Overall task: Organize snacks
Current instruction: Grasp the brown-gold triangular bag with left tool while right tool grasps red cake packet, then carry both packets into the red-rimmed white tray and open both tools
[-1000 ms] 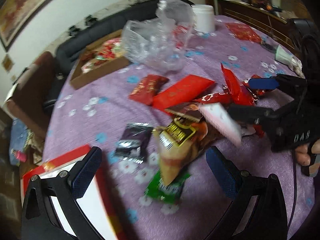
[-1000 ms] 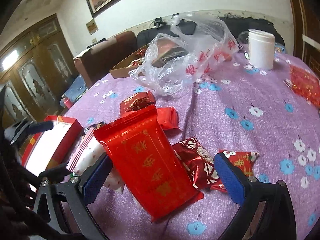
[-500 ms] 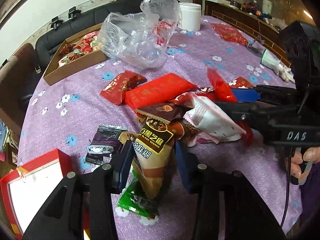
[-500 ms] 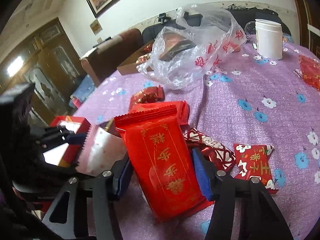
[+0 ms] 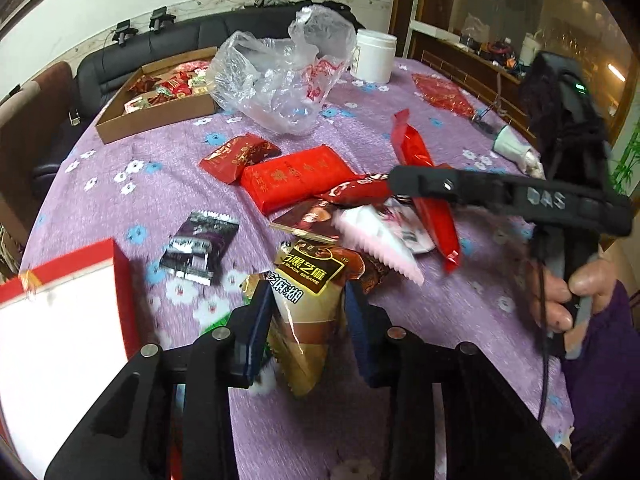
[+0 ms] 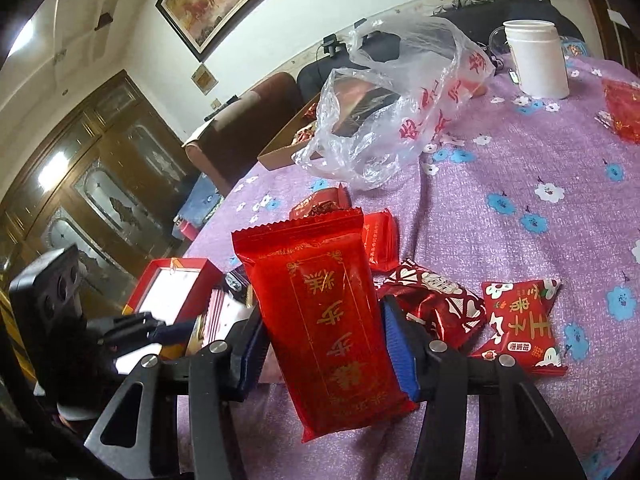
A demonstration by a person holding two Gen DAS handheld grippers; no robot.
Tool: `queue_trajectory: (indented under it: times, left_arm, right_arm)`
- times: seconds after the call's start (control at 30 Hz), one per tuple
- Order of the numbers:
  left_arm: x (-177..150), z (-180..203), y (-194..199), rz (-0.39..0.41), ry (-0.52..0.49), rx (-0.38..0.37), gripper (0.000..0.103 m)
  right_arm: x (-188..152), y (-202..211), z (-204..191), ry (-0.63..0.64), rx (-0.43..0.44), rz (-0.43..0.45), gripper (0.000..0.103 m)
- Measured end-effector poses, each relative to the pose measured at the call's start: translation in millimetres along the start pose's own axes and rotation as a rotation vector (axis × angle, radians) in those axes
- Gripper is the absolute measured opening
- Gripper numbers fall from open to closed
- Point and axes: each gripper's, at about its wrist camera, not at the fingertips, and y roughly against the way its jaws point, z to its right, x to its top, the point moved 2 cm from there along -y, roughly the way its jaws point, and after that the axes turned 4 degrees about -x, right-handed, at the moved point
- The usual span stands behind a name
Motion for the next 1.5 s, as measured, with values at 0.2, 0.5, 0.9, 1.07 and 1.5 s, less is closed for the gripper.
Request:
queue_trajectory:
  times: [0.2, 0.5, 0.9, 1.07, 1.5]
  left_arm:
    - [-22.0, -4.8, 39.4, 0.065, 0.042, 0.02, 0.034]
    - [-68.7, -45.9, 112.1, 0.162, 0.13, 0.157, 0.034]
    - [-123.0, -117.8, 152.9, 0.196, 0.338, 0.261, 0.034]
    - [-132.0, -129.7, 156.3, 0.207, 0.373, 0.266, 0.034]
    - [-141.5, -140.8, 152.9, 0.189, 0.414, 0.319, 0.034]
  right_arm:
    - [-1.5, 5.9, -6.4, 0.002, 0.044, 0.015, 0.054]
    - [-13.6, 5.1, -41.5, -0.007, 0.177, -0.032, 0.053]
    - [-41.6, -32.3, -135.8, 0.004, 0.342, -0.196, 0.052]
    - [-50.3, -52.8, -168.8, 0.004, 0.38, -0.226, 0.052]
    - [-71.1, -113.7, -231.4, 0.076, 0.461, -0.305, 0.047]
